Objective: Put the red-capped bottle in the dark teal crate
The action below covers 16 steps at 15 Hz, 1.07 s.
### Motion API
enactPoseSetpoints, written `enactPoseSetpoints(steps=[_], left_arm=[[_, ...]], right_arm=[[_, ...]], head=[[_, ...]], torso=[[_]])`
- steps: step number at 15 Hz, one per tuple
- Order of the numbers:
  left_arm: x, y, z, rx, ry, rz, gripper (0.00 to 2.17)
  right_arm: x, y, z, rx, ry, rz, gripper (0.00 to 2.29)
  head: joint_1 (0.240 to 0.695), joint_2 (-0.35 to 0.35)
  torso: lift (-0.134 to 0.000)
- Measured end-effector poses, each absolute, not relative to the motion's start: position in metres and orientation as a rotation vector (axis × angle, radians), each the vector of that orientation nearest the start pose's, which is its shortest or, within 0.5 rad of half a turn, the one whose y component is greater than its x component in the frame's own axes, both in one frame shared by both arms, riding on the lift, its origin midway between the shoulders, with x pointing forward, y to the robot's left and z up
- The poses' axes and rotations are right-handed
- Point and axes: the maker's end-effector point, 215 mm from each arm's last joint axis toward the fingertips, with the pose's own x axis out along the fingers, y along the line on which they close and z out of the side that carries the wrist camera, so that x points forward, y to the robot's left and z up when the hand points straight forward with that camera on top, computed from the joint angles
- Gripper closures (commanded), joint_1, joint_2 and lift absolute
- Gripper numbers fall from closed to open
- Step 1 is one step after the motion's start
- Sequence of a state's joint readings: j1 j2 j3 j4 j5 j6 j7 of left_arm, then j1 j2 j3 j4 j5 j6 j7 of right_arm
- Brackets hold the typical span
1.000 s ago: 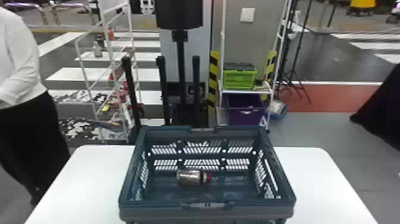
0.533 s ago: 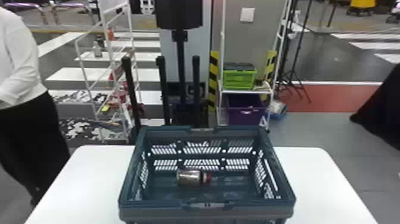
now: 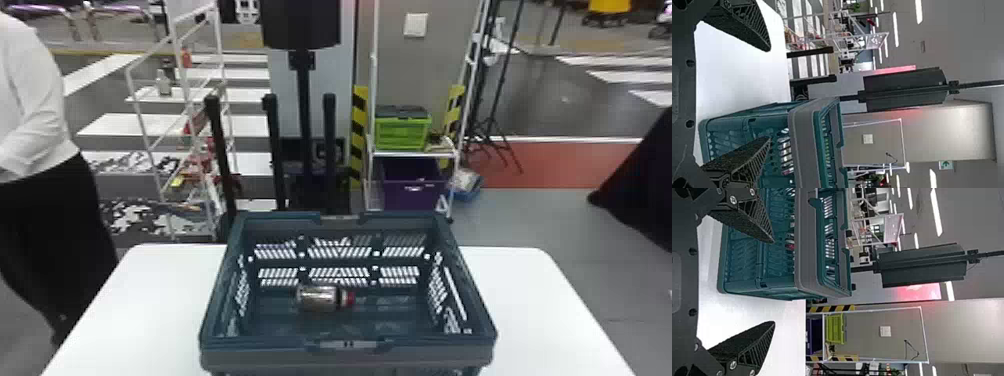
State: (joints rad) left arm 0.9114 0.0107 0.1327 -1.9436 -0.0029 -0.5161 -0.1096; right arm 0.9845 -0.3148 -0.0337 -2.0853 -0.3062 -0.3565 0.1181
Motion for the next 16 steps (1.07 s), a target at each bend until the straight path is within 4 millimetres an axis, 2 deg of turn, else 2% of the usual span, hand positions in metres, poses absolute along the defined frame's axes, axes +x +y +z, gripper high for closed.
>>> enactPoseSetpoints(steps=[16], left_arm=[[0.284,0.256,-0.391,0.137,0.055,-0.06,0.09]], right_arm=[[0.287,-0.241,-0.377,0.077,0.113,0.222,0.15]], head=[[0.499,0.0]], torso=[[0.0]])
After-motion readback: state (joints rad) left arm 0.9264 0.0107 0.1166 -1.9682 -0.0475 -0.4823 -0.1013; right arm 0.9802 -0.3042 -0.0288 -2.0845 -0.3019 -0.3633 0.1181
